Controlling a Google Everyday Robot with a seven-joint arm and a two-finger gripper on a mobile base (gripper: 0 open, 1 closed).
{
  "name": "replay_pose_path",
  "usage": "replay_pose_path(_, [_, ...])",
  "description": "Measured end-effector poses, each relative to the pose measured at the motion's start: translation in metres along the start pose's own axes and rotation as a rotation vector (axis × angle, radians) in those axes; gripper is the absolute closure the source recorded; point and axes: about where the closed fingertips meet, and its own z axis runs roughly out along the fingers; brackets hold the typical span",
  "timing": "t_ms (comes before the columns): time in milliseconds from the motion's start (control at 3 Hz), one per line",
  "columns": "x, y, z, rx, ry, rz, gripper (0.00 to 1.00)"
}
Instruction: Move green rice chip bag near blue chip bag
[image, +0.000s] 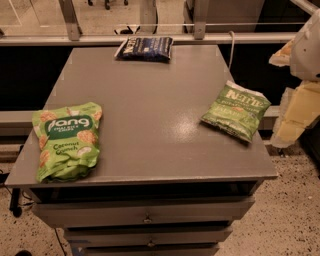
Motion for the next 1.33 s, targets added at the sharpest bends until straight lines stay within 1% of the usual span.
replay_pose_path(333, [0.000,0.000,0.000,0.000,0.000,0.000,0.00])
replay_pose_path(667, [-0.010,-0.002,0.005,0.002,-0.043,0.002,0.00])
replay_pose_path(1000, [-0.046,0.000,0.025,-0.031,-0.163,0.006,0.00])
replay_pose_path(1333, [-0.105,0.014,0.048,-0.097,-0.333,-0.005,0.00])
